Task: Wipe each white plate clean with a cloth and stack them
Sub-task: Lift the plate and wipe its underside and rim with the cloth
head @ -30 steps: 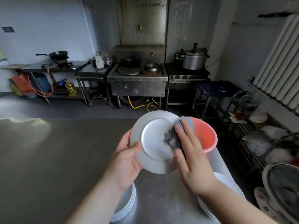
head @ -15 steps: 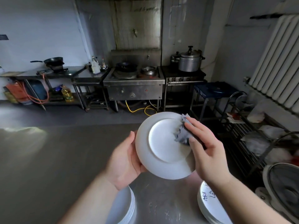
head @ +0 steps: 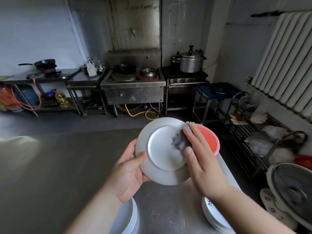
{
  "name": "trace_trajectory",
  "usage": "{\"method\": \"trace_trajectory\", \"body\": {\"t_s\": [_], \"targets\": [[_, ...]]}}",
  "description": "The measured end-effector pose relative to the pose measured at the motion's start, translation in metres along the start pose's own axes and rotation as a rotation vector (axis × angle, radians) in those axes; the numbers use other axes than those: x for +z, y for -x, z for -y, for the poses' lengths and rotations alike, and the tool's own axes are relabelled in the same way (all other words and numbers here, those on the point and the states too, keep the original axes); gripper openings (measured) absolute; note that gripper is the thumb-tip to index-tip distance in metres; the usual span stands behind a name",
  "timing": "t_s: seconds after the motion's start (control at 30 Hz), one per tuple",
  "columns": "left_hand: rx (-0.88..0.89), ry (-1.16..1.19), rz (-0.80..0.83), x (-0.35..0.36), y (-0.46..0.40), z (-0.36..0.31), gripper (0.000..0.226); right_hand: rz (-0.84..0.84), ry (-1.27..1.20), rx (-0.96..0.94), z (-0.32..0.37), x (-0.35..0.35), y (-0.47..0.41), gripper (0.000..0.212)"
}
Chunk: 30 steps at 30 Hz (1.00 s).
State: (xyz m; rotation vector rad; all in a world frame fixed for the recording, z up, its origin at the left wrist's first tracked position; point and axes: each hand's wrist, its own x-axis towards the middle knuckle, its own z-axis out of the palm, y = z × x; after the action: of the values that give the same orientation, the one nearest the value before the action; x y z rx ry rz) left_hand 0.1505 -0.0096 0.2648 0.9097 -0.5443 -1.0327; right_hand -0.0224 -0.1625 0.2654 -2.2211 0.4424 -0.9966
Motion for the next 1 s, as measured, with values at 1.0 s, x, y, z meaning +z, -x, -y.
{"method": "trace_trajectory", "body": {"t_s": [1.0], "targets": [[0.066,0.139,-0.013,0.006,0.006,0.015,0.052,-0.004,0.038,0.051,0.002,0.009,0.01,0.069]]}}
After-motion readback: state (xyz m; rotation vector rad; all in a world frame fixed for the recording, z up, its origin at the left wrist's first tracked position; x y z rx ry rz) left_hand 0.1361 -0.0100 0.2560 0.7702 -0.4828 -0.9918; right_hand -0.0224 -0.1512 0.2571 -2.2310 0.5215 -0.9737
